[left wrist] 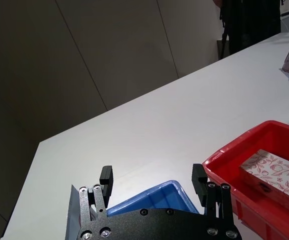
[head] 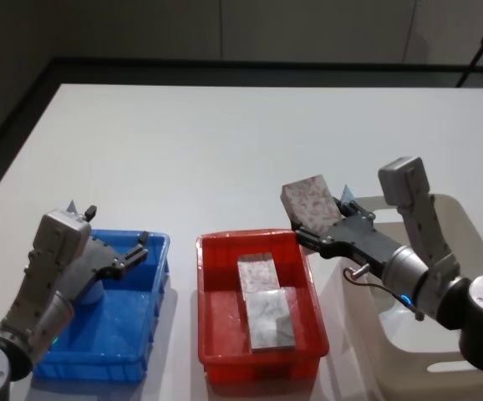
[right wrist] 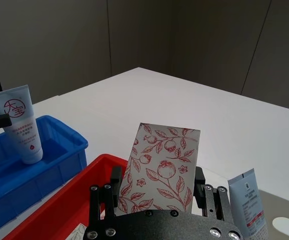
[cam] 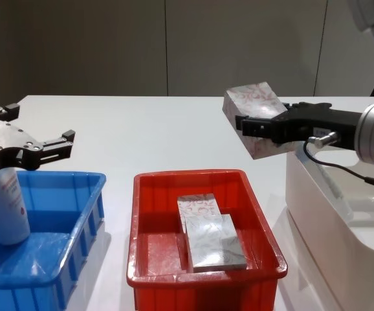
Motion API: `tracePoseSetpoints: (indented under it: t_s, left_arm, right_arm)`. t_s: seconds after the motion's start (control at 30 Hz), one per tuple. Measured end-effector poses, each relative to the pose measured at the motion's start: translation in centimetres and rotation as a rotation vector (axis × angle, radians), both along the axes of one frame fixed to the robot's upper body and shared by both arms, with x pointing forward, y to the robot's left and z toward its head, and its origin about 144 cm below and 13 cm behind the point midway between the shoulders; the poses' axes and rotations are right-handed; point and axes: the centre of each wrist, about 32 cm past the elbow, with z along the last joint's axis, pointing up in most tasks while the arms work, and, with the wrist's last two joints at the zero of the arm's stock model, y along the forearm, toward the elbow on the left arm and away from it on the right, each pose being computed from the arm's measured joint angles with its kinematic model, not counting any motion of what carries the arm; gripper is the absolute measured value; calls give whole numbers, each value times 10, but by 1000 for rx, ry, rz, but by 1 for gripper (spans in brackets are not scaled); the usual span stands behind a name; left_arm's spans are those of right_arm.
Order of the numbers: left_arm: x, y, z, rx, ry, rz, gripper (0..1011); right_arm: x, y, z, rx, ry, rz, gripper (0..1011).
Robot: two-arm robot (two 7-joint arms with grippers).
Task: Bimanual collaborative sorting of washing and personal care products
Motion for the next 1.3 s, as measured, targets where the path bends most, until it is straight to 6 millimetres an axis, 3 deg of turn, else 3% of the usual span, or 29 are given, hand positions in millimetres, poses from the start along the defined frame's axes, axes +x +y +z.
tracePoseSetpoints:
  t_s: [0.6,1.3]
  left_arm:
    - [0,0,0,0,0,0,1001]
    - [0,0,0,0,0,0,1002]
  right_arm:
    - [-23,-39,4,-15,-47,-82,846]
    - [-35,-65,-2,-50,4,-222,845]
